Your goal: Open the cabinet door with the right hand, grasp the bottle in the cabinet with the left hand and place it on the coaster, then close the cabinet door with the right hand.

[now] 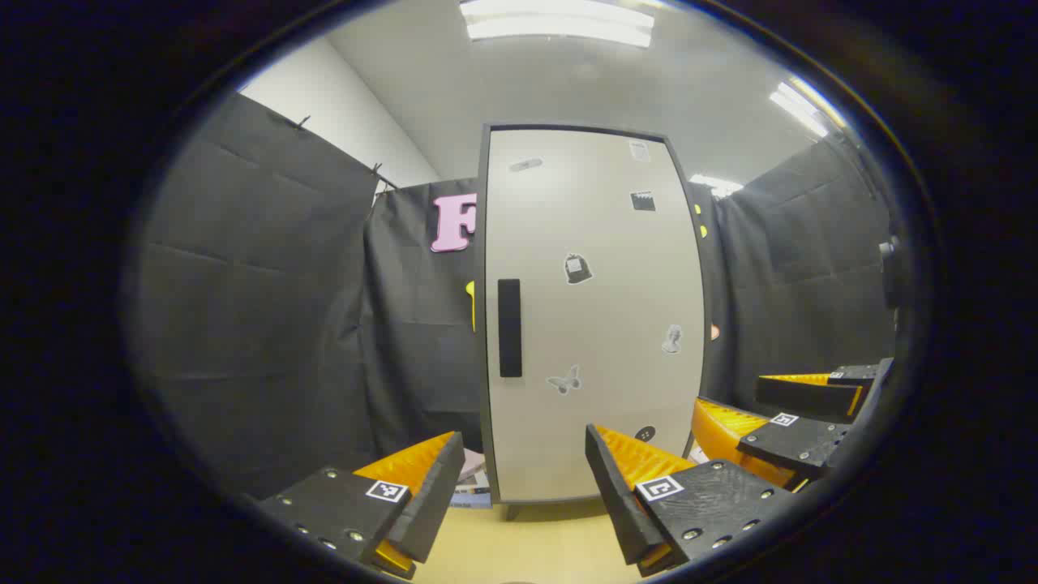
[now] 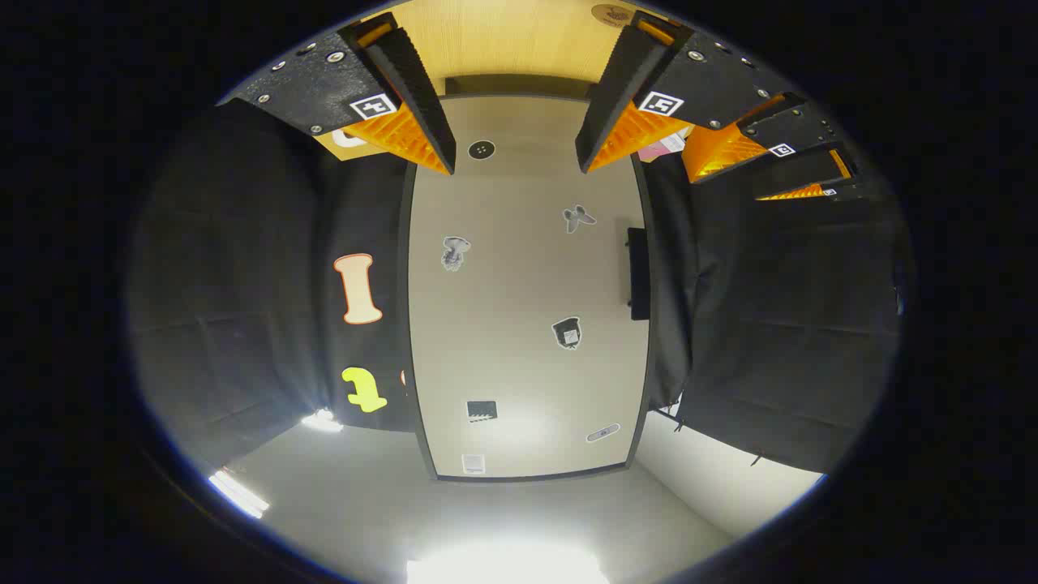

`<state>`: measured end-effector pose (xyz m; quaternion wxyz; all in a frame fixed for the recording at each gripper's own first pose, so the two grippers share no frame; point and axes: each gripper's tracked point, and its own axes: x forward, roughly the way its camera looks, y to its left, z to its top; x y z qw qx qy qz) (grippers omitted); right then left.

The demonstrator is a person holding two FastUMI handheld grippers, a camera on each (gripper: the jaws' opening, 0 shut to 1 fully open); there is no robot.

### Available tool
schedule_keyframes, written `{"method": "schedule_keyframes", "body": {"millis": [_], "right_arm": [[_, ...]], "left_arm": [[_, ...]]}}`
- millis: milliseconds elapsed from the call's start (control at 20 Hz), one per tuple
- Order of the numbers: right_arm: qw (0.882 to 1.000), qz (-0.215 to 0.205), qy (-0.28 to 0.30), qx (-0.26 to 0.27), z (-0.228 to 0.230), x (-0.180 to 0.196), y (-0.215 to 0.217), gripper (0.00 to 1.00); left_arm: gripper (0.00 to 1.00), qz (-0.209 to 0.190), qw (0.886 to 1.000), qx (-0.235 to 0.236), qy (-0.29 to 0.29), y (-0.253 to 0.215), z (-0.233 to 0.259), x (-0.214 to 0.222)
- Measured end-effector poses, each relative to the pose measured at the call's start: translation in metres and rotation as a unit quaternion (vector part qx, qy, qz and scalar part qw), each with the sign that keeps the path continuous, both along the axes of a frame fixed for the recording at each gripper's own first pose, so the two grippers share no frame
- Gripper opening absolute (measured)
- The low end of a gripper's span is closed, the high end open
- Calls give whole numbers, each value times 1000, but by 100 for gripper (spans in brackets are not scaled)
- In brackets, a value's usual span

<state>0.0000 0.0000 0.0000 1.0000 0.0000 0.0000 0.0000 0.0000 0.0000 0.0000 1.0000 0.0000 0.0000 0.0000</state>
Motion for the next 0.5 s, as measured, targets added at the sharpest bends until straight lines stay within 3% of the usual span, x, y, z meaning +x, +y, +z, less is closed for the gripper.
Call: {"method": "schedule_keyframes", "body": {"millis": [50,200,500], "right_arm": [[1000,-2,2,-1,-2,1,0,92],[1000,-19,9,0,-4,2,-9,92],[1000,-12,7,-6,1,6,-6,92]], "left_arm": [[89,0,1000,0,0,1,0,2],[89,2,1000,-7,2,3,1,4],[86,1,1000,-11,6,3,-1,4]]}}
